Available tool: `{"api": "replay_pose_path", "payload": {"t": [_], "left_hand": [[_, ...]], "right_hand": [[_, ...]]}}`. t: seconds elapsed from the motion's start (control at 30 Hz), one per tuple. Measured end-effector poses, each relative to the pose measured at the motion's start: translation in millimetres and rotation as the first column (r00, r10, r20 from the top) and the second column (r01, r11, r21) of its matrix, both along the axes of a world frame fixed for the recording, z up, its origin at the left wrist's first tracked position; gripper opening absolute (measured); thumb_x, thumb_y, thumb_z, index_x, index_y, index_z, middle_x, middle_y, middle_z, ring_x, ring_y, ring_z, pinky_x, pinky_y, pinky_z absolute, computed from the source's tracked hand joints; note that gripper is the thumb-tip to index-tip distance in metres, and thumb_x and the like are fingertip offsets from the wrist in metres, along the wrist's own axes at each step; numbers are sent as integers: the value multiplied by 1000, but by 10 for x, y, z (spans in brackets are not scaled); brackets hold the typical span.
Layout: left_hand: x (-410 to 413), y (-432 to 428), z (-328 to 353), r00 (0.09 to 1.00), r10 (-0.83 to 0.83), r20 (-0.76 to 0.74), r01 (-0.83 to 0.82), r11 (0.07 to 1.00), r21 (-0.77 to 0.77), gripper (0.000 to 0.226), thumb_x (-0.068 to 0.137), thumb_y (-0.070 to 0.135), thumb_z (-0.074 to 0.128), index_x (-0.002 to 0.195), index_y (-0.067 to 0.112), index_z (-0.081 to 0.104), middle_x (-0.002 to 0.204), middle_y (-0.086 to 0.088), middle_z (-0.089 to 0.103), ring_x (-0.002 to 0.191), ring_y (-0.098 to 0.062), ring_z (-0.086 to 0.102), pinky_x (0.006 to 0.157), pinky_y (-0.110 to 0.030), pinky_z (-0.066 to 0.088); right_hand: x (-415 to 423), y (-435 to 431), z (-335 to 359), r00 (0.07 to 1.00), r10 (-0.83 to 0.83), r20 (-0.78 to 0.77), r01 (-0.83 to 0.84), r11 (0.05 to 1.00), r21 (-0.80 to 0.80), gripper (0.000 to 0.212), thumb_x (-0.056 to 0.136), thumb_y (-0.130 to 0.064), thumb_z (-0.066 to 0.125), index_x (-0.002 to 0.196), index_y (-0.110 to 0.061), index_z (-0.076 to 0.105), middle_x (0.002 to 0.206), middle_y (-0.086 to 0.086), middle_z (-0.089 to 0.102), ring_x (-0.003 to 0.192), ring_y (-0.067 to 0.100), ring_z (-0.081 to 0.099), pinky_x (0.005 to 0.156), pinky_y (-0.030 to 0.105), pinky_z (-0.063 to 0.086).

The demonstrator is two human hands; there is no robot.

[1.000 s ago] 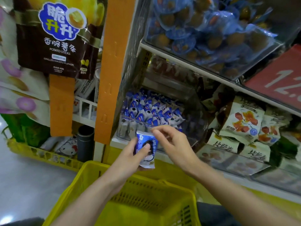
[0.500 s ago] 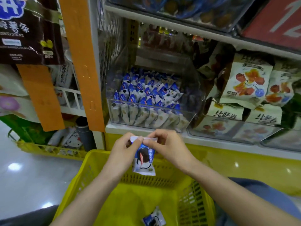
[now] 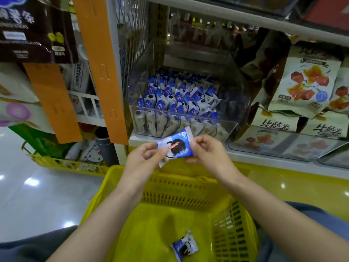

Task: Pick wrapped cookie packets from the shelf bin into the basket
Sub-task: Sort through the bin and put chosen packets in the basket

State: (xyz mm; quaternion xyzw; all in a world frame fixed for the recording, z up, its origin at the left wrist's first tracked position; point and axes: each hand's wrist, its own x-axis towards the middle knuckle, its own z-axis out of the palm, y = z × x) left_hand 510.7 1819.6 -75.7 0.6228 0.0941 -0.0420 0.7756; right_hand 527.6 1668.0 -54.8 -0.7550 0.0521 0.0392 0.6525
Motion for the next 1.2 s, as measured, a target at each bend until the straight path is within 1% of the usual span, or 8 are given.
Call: {"api": "replay_pose_path", "payload": {"t": [0.13, 0.27, 0.37, 0.53, 0.73, 0.97, 1.1, 1.2], "left_hand": [[28, 59, 12, 993, 82, 84, -82, 997, -3, 10, 90, 14, 56, 88, 13, 66, 78, 1, 72, 75, -7, 66, 72, -20, 55], [28, 69, 24, 970, 40, 241, -99, 966, 238, 19, 89, 6, 57, 75, 17, 65, 68, 3, 66, 61, 2, 58, 59, -11, 48], [4, 38, 21, 970, -46, 240, -29, 953, 301, 17, 88, 6, 58, 74, 14, 66, 70, 0, 66, 65, -3, 57, 63, -14, 47], [-45, 19, -15, 998, -51, 41, 51, 999, 0, 19, 90, 15, 55, 77, 12, 68, 75, -5, 69, 70, -12, 63, 73, -31, 51], [-70, -13, -21, 970, -124, 208, 54, 949, 311, 16, 88, 12, 58, 75, 16, 67, 69, 2, 68, 69, -5, 63, 62, -17, 49], [-66, -36, -50, 975, -98, 199, 40, 960, 276, 12, 89, 12, 57, 79, 12, 63, 68, 3, 65, 62, 0, 60, 57, -14, 47], [-70, -24, -59, 980, -123, 158, 75, 956, 282, 17, 90, 11, 55, 75, 12, 62, 61, 6, 62, 60, -1, 58, 58, -19, 48], [-62, -23, -42, 980, -152, 129, 113, 957, 269, 16, 91, 15, 54, 77, 13, 62, 67, 4, 63, 66, -5, 60, 64, -22, 49]], "right_hand": [[-153, 19, -41, 946, 248, -210, -258, 966, -22, 11, 93, -4, 50, 102, -10, 52, 89, 9, 64, 67, 9, 63, 62, 18, 53], [-181, 31, -71, 958, 285, -32, -277, 890, -362, 47, 81, -15, 69, 122, -14, 45, 119, -4, 55, 105, 8, 55, 92, 22, 46], [-187, 64, -42, 949, 308, 72, -273, 911, -310, 30, 81, -17, 70, 105, -23, 53, 100, -12, 60, 93, 4, 57, 81, 14, 45], [-159, 68, -50, 946, 318, 64, -284, 908, -307, 22, 81, -15, 69, 92, -23, 51, 98, -2, 62, 91, 17, 60, 83, 29, 50], [-195, 94, -80, 942, 278, 186, -206, 921, -332, 6, 88, -28, 60, 91, -25, 56, 80, -10, 64, 79, 8, 63, 74, 28, 52], [-172, 99, -95, 972, 203, 119, -186, 973, -140, 13, 88, -11, 60, 78, -19, 60, 74, -3, 64, 67, 7, 59, 69, 33, 52], [-240, 58, -67, 813, 422, 402, -13, 703, -711, 6, 88, -23, 60, 87, -18, 62, 82, -7, 60, 78, 9, 56, 68, 28, 48], [-246, 21, -11, 742, 500, 446, 132, 543, -829, 11, 89, -29, 59, 87, -19, 62, 82, -6, 59, 78, 11, 54, 61, 29, 47]]}}
